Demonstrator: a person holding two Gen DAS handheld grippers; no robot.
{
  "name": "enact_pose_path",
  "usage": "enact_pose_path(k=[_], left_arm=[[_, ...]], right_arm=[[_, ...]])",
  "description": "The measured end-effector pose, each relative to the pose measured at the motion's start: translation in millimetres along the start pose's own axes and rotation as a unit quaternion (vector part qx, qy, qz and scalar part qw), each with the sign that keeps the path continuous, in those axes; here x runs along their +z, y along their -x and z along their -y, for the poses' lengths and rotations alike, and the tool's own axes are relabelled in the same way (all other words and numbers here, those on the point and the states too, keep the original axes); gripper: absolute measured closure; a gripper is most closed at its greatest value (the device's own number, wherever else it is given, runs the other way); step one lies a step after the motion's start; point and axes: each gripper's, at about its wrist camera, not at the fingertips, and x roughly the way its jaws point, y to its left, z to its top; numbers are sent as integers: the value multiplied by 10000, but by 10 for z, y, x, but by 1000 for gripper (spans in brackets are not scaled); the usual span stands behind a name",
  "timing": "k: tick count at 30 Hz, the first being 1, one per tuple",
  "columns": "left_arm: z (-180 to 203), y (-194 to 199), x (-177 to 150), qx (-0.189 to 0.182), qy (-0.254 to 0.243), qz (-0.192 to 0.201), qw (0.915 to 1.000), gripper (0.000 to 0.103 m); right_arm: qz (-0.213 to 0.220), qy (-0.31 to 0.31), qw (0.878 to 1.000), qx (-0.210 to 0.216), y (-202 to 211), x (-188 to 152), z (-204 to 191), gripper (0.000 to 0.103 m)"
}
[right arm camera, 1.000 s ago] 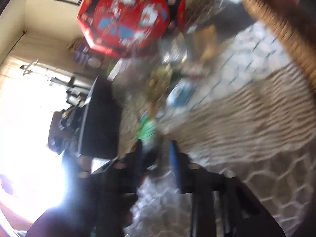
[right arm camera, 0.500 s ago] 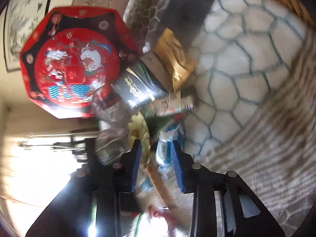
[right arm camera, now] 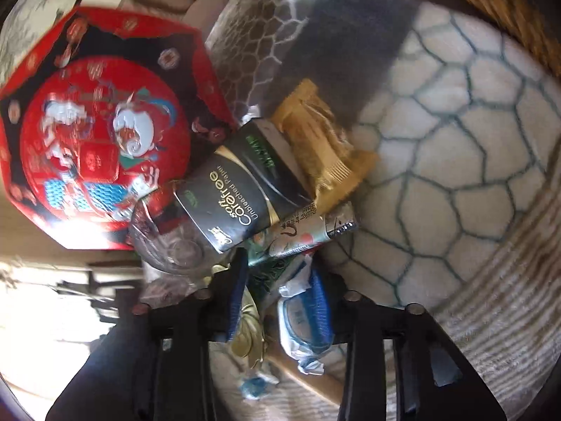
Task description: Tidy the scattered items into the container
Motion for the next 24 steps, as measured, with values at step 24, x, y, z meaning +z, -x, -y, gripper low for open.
enact_pose_path(k=[24], left_arm=[[-84,-164,-274,40,244,-782,9966,59]], right_arm=[[-510,1294,9902,127,866,-468,86,63]])
